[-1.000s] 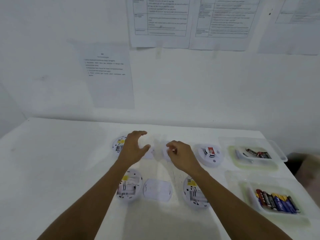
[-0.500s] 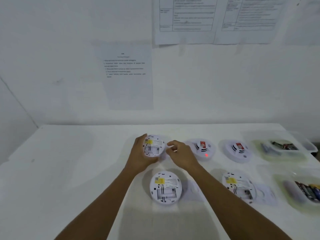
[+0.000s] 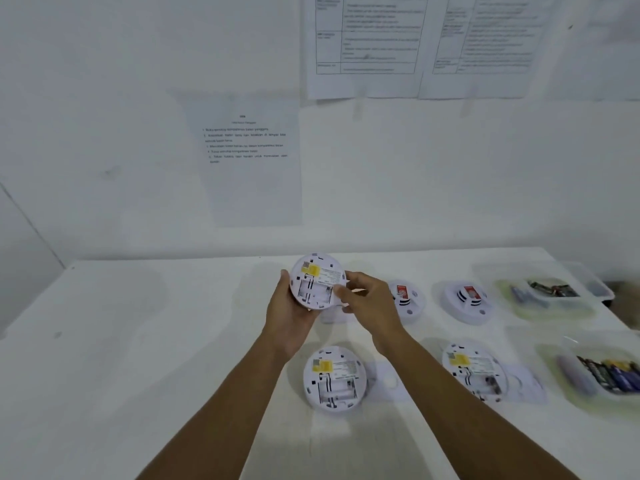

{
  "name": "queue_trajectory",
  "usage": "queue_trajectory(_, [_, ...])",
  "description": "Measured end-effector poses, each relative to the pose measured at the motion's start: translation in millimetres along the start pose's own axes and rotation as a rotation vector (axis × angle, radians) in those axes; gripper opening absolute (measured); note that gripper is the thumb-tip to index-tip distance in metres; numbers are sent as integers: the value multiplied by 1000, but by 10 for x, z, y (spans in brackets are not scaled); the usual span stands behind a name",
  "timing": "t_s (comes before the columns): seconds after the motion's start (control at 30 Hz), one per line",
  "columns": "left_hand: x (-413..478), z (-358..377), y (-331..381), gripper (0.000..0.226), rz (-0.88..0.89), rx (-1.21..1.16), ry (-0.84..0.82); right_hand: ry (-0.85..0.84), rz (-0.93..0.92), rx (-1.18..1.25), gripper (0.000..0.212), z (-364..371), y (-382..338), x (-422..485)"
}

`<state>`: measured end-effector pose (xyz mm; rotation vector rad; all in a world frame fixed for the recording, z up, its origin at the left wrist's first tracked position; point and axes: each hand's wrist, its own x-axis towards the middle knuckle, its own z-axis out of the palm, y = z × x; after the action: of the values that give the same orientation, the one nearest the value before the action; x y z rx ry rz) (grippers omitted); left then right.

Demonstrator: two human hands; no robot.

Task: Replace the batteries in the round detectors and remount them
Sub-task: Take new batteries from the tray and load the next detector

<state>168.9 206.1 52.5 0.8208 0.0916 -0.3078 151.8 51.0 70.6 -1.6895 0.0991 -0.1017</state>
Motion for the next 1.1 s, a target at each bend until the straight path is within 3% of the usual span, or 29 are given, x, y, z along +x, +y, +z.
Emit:
queue_trajectory(0.27, [61,396,-130,46,-47,-99,-67,105,-103,-127,30,-422,-80,-65])
queue_trajectory(0.43, [176,851,-445,51,-107,-152,-91,118,-147,-189,23,-977,-122,-82])
queue_trajectory(0.7, [423,1776,-1246,53,-134,-157,-84,165,-142,-288,13,-2459,-43,87])
queue_trajectory(0.83, [538,2082,-1586,59,-181,-154,-78,198,-110,-509,11,-3328,39,386])
queue_trajectory(0.93, [638,2232,-1779,61,-191,-134,-45,108,-15,-761,12,-3852,72,651])
queue_trajectory(1.1, [751,2331,-1961,62,-177,-125,1,-261,41,-1034,12,-4062,164,912])
